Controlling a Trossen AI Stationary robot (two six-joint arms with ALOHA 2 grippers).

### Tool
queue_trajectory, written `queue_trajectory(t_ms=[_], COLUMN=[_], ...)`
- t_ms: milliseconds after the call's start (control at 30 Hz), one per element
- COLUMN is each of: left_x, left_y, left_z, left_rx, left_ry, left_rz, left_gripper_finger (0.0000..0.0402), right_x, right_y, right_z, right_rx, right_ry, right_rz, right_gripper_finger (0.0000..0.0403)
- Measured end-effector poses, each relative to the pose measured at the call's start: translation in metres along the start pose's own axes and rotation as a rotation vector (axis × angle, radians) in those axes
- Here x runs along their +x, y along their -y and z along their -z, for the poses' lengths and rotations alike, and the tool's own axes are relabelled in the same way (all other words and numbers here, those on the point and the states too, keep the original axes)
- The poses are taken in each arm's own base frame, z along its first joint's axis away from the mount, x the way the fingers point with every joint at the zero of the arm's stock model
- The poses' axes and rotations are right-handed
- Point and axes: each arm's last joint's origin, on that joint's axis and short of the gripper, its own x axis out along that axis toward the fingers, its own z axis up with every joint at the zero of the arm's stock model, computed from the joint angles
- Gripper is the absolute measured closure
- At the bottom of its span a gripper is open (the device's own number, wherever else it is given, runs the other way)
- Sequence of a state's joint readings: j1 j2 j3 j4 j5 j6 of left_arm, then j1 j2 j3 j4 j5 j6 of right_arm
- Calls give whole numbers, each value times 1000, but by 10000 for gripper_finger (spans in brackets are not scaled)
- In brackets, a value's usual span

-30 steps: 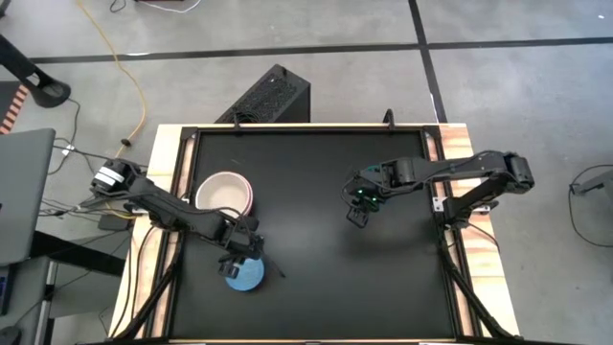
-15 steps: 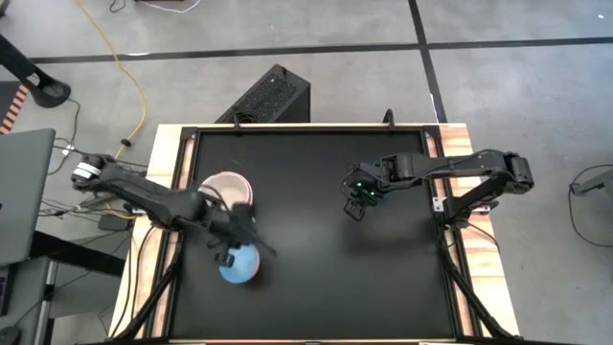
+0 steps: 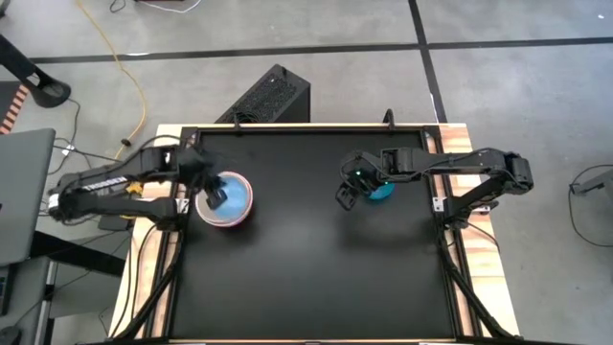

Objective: Nest bowls inside each other
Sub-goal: Stack the blue patterned bowl on top of the gray bowl

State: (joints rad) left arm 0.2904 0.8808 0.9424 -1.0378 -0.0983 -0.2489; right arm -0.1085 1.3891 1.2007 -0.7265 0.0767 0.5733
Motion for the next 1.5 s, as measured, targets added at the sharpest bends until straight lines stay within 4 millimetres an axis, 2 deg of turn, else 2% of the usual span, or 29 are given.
queue_trajectory(t_ms=[200, 433, 567, 867, 1267, 1500], left_x=[4, 33, 48, 61, 61, 61], left_y=[-29, -47, -50, -51, -51, -51], left_z=[8, 23, 32, 43, 43, 44], left_rx=[-67, -178, -208, -246, -272, -272], left_ry=[-100, -158, -176, -195, -194, -200], left_rz=[-111, -22, 1, -22, -27, -40], left_gripper_finger=[401, 401, 401, 400, 320, 302], right_x=[0, -1, -2, -2, -2, -2], right_y=[-3, -11, -16, -19, -19, -19], right_z=[2, 7, 11, 13, 12, 12], right_rx=[38, 47, 45, 51, 56, 56], right_ry=[-2, -12, -19, -20, -16, -16], right_rz=[-8, -27, -37, -41, -39, -39], right_gripper_finger=[185, 185, 185, 185, 185, 185])
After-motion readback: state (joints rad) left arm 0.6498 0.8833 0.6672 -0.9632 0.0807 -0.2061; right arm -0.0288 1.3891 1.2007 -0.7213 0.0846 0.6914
